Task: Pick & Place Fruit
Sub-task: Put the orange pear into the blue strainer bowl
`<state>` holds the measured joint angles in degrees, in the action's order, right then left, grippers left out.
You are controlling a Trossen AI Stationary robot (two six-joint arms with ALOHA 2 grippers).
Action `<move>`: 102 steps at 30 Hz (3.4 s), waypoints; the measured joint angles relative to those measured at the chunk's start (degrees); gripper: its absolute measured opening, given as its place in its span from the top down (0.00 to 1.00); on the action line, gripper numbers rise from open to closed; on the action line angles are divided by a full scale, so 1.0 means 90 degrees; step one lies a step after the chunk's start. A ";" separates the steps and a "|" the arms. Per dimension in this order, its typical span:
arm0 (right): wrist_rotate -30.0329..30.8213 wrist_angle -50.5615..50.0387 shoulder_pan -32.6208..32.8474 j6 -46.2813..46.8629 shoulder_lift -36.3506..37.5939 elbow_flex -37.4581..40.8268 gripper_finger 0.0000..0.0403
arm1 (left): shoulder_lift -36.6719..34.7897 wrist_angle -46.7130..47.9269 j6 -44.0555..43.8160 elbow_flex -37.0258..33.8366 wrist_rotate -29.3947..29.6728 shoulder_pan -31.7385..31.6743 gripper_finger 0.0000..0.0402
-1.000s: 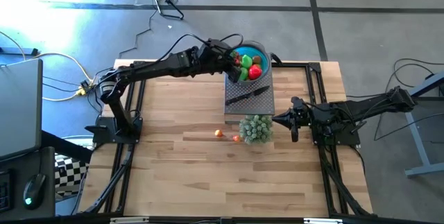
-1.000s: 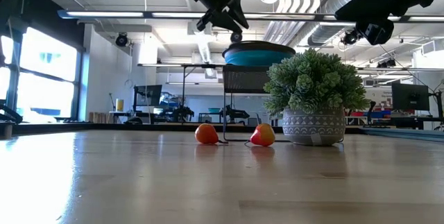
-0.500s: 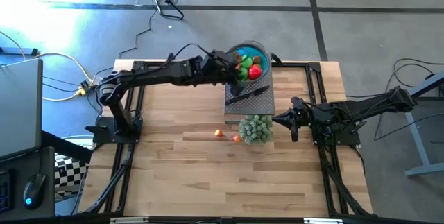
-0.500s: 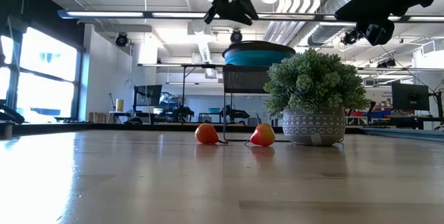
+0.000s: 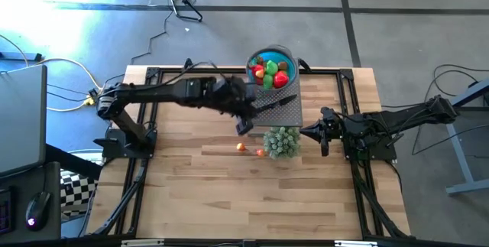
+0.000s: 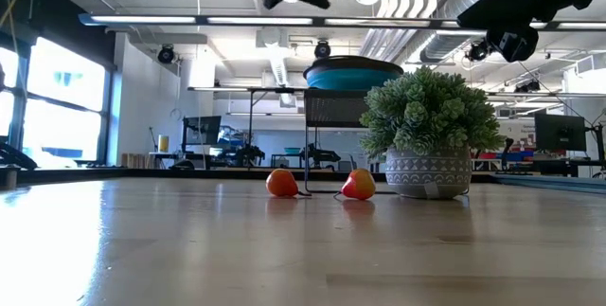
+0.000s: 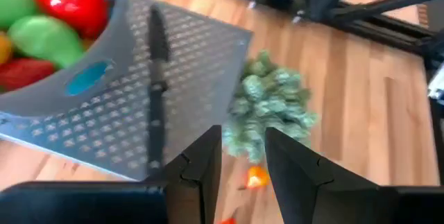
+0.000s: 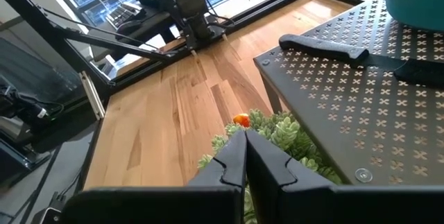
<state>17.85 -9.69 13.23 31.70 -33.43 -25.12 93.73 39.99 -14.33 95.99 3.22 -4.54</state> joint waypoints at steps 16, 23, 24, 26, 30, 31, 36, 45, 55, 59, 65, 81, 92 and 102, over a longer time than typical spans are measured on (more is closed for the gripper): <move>-0.0002 -0.0017 0.0002 -0.0049 -0.0002 0.0000 0.99 | -0.0046 -0.1445 -0.1372 -0.1365 0.1528 0.2024 0.73; 0.0007 -0.0007 0.0002 0.0006 -0.0001 0.0000 0.99 | -0.0167 -0.3173 -0.1939 -0.2895 0.1538 0.2446 0.73; 0.0020 -0.0005 0.0000 0.0007 0.0000 0.0000 0.99 | -0.0262 -0.3358 -0.1941 -0.3085 0.1506 0.2446 0.73; 0.0019 -0.0009 -0.0012 0.0007 -0.0002 0.0000 0.99 | -0.0551 -0.3616 -0.1961 -0.3487 0.1393 0.2433 0.73; 0.0026 -0.0078 -0.0012 0.0177 -0.0002 0.0000 0.99 | -0.1307 -0.3889 -0.1957 -0.4332 0.1333 0.2418 0.73; 0.0049 -0.0072 -0.0012 0.0265 0.0000 0.0000 0.99 | -0.1510 -0.3828 -0.1956 -0.4548 0.1335 0.2420 0.73; 0.0344 -0.0108 -0.0015 0.0629 -0.0046 0.0000 0.99 | -0.2459 -0.3823 -0.1764 -0.5438 0.1377 0.2418 0.73; 0.0531 -0.0104 -0.0014 0.1289 -0.0133 0.0000 0.99 | -0.3739 -0.3732 -0.0775 -0.6326 0.0915 0.1725 0.73; 0.0814 -0.0085 -0.0012 0.1685 -0.0444 0.0000 0.99 | -0.3471 -0.4159 -0.0209 -0.6694 -0.0680 0.0440 0.73; 0.0840 -0.0085 -0.0012 0.1683 -0.0561 0.0000 0.99 | -0.3109 -0.4222 -0.0056 -0.6691 -0.0767 0.0150 0.73; 0.0864 -0.0085 -0.0015 0.1688 -0.0617 0.0000 0.99 | -0.2723 -0.4180 -0.0085 -0.6691 -0.0748 -0.0037 0.73; 0.0624 -0.0097 -0.0012 0.1673 -0.0617 0.0000 0.99 | -0.2191 -0.4640 -0.0056 -0.6686 -0.0660 -0.0038 0.60; 0.0622 -0.0099 -0.0012 0.1671 -0.0617 0.0000 0.99 | -0.2171 -0.4847 0.0524 -0.6684 -0.0630 -0.0038 0.23; 0.0622 -0.0100 -0.0012 0.1671 -0.0617 0.0000 0.99 | -0.2006 -0.4975 0.0279 -0.6677 -0.0624 -0.0036 0.13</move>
<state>23.44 -10.59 13.13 46.74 -38.98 -25.12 75.68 -4.79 -11.81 35.90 -2.39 -4.86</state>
